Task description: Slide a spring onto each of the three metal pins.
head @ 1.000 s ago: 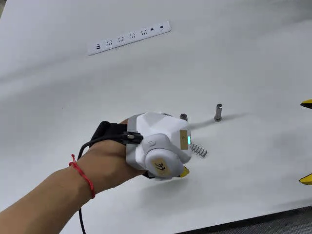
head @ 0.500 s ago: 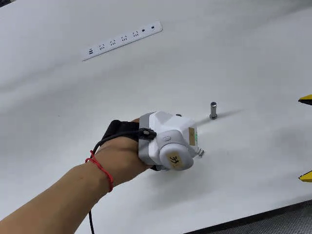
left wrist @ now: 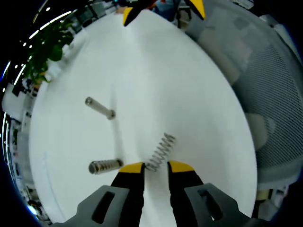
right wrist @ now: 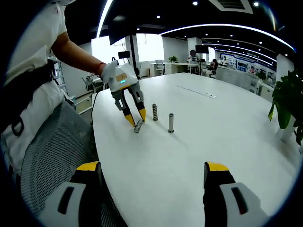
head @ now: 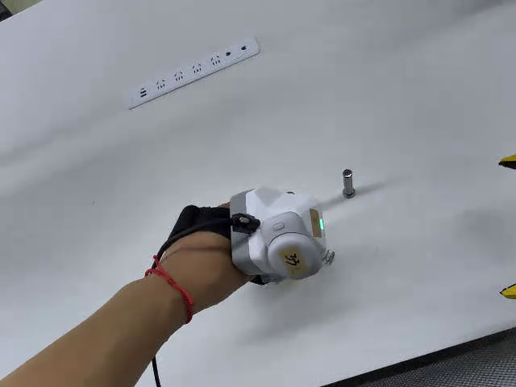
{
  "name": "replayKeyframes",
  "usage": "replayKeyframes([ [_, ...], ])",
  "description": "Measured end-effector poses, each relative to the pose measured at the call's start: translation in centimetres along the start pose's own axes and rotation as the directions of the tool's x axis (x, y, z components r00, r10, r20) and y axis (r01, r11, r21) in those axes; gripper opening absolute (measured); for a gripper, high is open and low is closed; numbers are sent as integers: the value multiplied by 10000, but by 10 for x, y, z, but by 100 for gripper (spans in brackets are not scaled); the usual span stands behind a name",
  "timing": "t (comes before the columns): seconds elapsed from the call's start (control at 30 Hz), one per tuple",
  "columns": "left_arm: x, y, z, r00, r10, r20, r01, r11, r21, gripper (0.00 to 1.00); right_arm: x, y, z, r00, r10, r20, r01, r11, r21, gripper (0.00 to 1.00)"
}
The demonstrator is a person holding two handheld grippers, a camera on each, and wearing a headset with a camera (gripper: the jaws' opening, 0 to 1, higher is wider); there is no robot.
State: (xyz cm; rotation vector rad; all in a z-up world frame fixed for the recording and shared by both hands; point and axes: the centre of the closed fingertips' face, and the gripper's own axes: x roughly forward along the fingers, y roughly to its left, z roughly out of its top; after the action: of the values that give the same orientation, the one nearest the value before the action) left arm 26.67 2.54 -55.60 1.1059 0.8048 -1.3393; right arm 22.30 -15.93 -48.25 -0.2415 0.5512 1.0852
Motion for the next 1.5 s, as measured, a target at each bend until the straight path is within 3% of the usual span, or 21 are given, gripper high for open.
replayKeyframes([
  [0.37, -1, -7, -3, 10000, 58, -20, -60, 9948, -1020, 15, 0, 2, 2, 9998, -129, 118, 128, 9999, 56, 89],
  [0.63, -2, -14, -5, 9997, -238, 104, 254, 9789, -2030, 14, 1, 5, 2, 9996, -171, 229, 169, 9998, 115, 89],
  [0.87, -3, -18, -8, 9993, -362, 26, 361, 9845, -1718, 13, 1, 5, 3, 9992, -235, 322, 229, 9996, 177, 89],
  [1.5, -1, -16, -9, 9991, -429, -21, 419, 9845, -1705, 11, 3, 5, 3, 9993, -245, 286, 239, 9995, 201, 89],
])
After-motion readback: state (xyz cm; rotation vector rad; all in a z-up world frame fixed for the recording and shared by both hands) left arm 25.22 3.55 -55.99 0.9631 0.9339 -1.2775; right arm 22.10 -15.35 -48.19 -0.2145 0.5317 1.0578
